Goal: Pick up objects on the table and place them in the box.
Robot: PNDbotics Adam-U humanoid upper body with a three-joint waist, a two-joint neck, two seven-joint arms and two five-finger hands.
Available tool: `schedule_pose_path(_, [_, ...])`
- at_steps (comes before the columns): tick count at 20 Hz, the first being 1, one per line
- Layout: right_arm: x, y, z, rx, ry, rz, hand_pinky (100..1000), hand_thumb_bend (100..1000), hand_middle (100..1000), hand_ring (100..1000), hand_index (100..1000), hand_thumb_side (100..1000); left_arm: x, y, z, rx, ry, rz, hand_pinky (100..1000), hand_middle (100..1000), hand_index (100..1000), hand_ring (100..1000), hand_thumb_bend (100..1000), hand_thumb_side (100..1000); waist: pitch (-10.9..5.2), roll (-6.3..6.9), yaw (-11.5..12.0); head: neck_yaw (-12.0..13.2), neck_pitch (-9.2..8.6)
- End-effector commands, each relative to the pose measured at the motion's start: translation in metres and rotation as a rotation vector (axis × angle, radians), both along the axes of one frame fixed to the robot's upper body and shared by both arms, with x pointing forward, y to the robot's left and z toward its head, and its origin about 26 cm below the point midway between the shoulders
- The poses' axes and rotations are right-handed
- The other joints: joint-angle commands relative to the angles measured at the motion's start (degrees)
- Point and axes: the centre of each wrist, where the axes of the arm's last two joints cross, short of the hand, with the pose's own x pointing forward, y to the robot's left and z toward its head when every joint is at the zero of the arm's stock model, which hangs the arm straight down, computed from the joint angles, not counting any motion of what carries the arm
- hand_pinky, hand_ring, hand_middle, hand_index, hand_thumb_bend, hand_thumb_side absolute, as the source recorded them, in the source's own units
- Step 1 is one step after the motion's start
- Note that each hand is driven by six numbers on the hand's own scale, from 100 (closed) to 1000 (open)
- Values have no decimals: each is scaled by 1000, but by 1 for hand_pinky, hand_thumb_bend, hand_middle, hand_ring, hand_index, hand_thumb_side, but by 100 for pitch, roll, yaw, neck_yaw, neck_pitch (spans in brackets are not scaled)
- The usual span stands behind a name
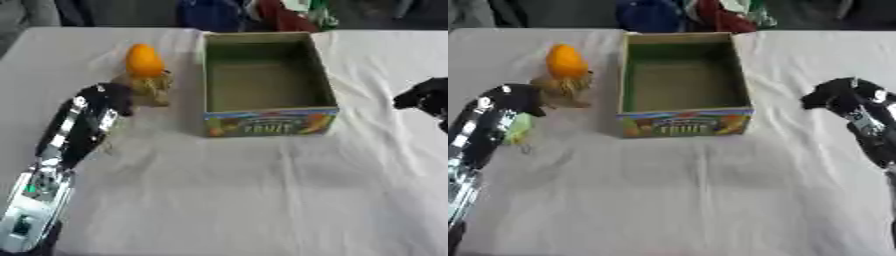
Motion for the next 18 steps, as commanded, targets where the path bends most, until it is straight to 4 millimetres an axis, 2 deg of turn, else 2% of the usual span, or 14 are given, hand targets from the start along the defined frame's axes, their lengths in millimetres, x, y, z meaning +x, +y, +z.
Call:
schedule_pose_path(1, [-1,-3,12,-14,-40,3,724,100,608,715,726,600,-1,3,10,17,-36,3,620,536,711,539,346,763,-72,0,-3,21,-17])
schedule_pose_path(8, [-2,-5,12,-17,-37,-2,723,100,608,715,726,599,-2,15,26,106,-81,14,624,540,719,544,347,737,-93,17,-2,-5,12])
schedule_pose_path(14, [-3,-8,11,-27,-33,-12,723,100,608,715,726,599,-7,39,63,337,-143,47,634,554,734,555,367,695,-127,81,7,-51,30])
schedule_pose_path(18, [-3,-10,11,-36,-32,-15,723,100,608,715,726,598,-10,53,85,547,-160,40,640,567,745,567,412,632,-149,122,-2,-82,38])
